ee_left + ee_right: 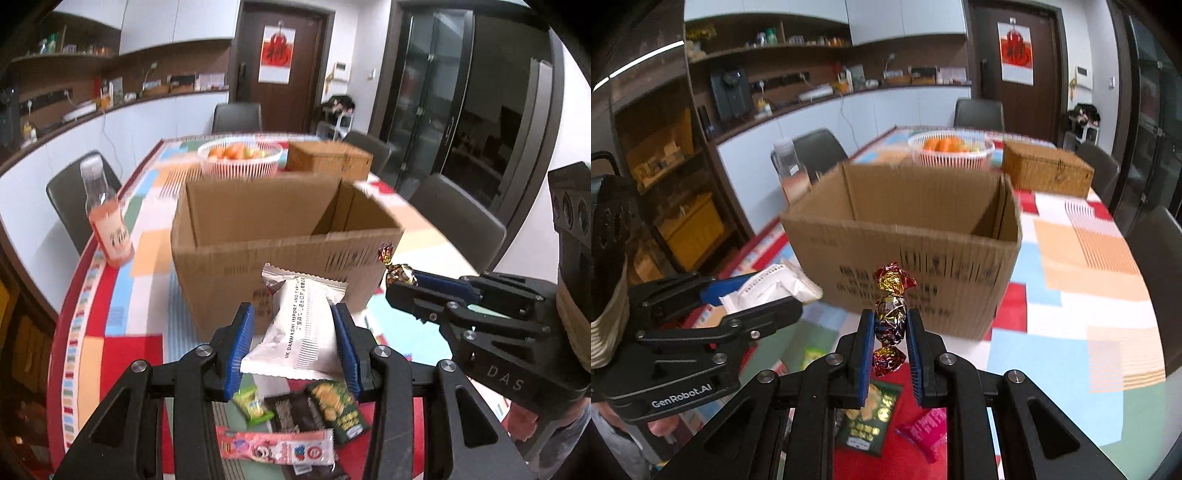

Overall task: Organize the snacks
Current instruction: 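Carry both snacks over the cardboard box and open both tools to drop them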

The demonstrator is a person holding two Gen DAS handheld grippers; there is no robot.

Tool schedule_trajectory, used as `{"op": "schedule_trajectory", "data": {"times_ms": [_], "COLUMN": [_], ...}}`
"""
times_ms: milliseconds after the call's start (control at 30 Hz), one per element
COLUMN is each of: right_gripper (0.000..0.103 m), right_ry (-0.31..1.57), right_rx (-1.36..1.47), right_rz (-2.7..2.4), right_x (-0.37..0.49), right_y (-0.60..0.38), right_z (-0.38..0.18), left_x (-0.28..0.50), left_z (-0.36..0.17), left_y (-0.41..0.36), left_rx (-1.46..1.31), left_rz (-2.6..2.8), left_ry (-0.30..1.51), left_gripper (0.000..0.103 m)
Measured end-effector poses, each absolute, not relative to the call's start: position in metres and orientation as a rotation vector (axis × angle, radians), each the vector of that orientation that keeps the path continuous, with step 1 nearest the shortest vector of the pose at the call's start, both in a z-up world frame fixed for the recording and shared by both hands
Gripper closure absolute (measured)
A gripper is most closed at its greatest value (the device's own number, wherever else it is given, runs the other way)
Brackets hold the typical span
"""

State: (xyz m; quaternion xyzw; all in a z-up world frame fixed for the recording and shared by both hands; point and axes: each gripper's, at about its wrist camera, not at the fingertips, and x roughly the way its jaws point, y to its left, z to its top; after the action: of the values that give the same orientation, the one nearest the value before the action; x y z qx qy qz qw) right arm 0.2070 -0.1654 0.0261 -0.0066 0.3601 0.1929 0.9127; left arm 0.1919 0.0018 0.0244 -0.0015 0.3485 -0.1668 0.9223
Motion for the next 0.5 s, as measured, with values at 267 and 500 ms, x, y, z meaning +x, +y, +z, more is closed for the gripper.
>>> {"op": "schedule_trajectory", "data": {"times_ms": [267, 500], "right_gripper": [0.085, 0.084], "right_ry": [0.63, 0.576], "right_rx": [0.013, 0.036], "right_rz": [0.394, 0.385], "right_x": [0.212, 0.223], "right_y": [-0.161, -0.162], "right_z": [0.059, 0.075], "left_x": [0.196, 0.204], "left_z": [0.063, 0.088], "left_y": [0.0, -0.001], "left_rx": [0.008, 0.03], "left_rz": [-0.339, -0.324], "left_ry": [0.602, 0.525], "left_gripper": [0.06, 0.06]}}
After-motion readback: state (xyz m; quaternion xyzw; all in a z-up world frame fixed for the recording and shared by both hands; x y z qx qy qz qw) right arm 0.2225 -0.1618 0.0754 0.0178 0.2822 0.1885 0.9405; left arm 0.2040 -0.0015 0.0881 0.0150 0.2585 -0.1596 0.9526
